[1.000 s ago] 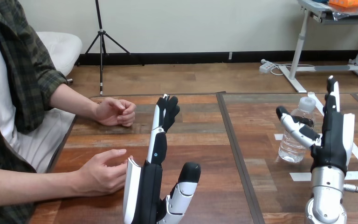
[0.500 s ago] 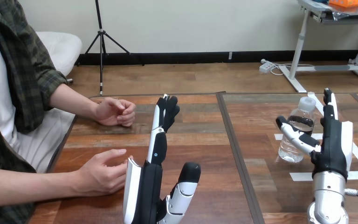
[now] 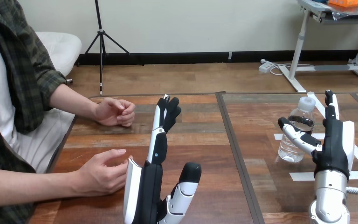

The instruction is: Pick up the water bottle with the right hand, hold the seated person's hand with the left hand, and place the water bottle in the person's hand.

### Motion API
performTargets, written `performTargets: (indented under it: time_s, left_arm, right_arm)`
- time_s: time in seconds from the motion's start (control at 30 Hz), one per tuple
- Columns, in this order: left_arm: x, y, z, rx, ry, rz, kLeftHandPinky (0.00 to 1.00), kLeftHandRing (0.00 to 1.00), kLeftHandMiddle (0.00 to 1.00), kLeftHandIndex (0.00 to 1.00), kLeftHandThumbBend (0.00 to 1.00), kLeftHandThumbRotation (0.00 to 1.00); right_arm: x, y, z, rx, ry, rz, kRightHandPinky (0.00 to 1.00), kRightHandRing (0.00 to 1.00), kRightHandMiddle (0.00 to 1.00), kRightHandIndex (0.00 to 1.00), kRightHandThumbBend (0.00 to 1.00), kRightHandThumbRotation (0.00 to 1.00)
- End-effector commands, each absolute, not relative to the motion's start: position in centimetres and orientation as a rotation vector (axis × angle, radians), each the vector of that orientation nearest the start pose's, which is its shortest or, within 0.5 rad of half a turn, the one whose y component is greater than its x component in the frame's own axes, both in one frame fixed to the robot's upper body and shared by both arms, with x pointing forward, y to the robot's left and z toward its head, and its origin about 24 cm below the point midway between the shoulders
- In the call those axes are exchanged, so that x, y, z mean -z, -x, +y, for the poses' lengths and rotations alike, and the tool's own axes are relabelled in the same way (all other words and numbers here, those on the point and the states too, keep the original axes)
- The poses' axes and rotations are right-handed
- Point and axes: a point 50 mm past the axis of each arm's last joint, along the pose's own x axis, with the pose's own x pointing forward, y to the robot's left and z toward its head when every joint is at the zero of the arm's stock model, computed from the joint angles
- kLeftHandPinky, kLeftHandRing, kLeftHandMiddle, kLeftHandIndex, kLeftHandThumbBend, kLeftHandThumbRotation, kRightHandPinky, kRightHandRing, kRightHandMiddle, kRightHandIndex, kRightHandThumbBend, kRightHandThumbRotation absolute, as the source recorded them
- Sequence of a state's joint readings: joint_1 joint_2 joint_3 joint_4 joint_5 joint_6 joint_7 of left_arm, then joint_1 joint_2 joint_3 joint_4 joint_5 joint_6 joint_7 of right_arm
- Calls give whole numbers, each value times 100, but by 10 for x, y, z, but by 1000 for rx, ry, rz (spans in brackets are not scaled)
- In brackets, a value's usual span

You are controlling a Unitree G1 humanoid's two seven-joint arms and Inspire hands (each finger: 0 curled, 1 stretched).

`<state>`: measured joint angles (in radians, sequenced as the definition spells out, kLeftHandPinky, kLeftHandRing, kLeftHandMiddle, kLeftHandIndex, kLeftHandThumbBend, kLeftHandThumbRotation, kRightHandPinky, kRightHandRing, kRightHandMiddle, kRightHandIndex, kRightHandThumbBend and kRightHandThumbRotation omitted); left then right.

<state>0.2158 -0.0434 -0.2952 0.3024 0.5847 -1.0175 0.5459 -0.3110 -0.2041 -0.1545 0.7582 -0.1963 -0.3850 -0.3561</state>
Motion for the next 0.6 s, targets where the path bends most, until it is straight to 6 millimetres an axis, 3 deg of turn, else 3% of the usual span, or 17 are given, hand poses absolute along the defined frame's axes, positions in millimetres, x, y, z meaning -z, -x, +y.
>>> performTargets:
  time_s: [0.0,0.57]
  left_arm:
    - [-29,-159,70,41,-91,-617,90,93,96,100,55,100]
    - [-28,-158,70,45,-82,-606,91,94,96,100,54,100]
  right_arm:
    - [-36,-315,-228,387,365,-92,94,97,98,98,63,0]
    - [-31,-321,-228,391,369,-50,89,94,96,96,65,0]
